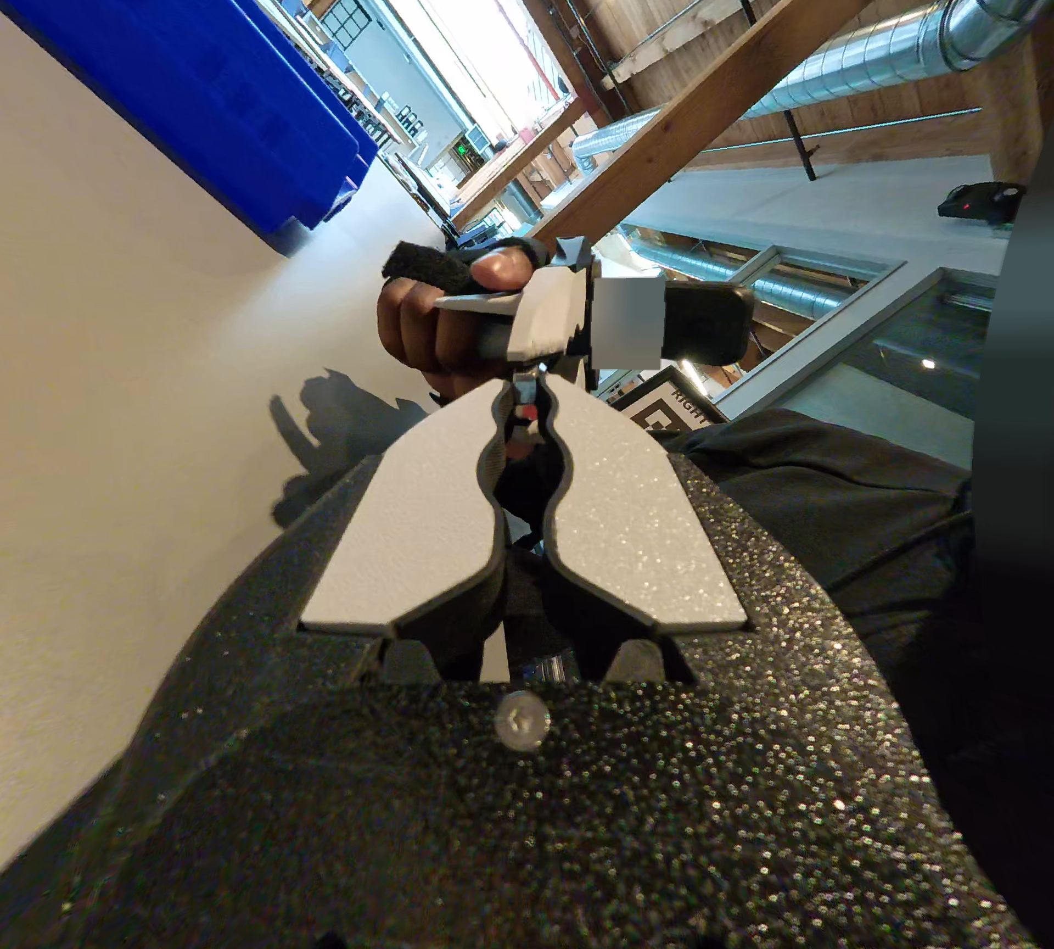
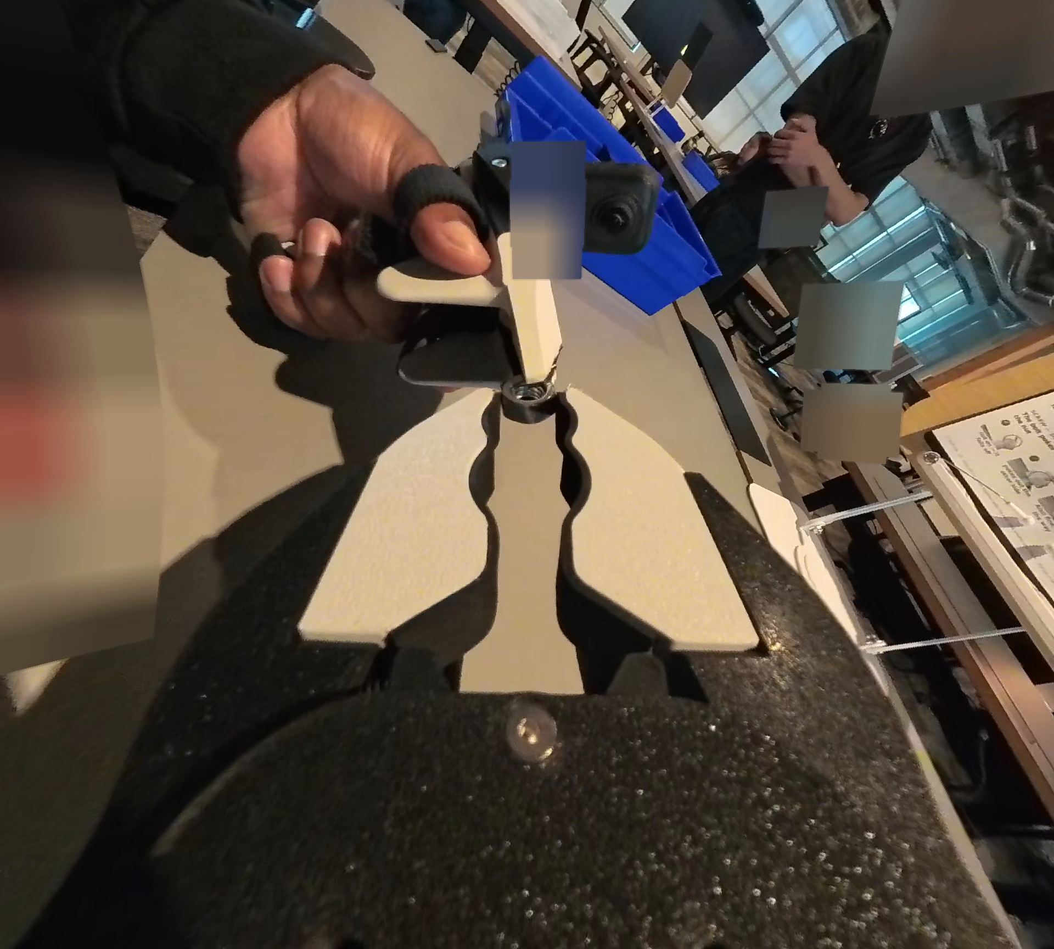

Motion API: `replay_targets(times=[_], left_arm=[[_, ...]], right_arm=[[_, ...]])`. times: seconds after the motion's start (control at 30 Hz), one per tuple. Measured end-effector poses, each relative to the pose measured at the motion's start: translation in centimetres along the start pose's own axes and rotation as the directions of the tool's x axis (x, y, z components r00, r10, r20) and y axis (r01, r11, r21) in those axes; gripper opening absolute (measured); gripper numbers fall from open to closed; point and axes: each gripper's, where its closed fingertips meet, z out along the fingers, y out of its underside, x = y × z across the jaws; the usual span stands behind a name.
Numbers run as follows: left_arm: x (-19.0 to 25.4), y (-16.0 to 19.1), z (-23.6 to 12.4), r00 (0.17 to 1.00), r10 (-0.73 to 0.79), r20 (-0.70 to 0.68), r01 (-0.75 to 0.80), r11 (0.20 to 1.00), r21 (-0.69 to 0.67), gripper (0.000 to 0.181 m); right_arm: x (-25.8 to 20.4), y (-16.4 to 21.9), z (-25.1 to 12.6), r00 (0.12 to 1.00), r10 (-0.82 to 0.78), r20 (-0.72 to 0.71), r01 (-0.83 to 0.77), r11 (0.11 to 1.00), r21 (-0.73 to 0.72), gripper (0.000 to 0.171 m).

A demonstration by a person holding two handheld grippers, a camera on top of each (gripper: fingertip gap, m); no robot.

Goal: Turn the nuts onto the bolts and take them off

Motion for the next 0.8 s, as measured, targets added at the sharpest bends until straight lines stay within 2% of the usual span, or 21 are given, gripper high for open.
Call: replay_targets(times=[0.17,0.57,0.67,0.8], left_arm=[[0.0,0.0,0.0,1.0,-0.011,-0.013,0.011,1.0,0.001,0.007],[0.2,-0.4,0.0,0.999,-0.006,-0.044,0.007,1.0,0.024,0.009],[-0.1,-0.9,-0.5,1.0,0.01,-0.019,-0.009,0.999,0.045,0.008],[-0.3,-0.9,-0.8,0.995,0.084,0.044,-0.084,0.996,0.004,0.009]], right_arm=[[-0.1,0.0,0.0,0.999,0.029,0.014,-0.029,1.0,-0.001,0.018],[0.0,-0.2,-0.3,0.972,0.232,0.037,-0.233,0.971,0.044,0.017],[-0.1,0.0,-0.2,0.981,0.194,0.015,-0.195,0.981,0.019,0.017],[-0.1,0.4,0.0,0.995,0.095,-0.042,-0.097,0.994,-0.041,0.018]])
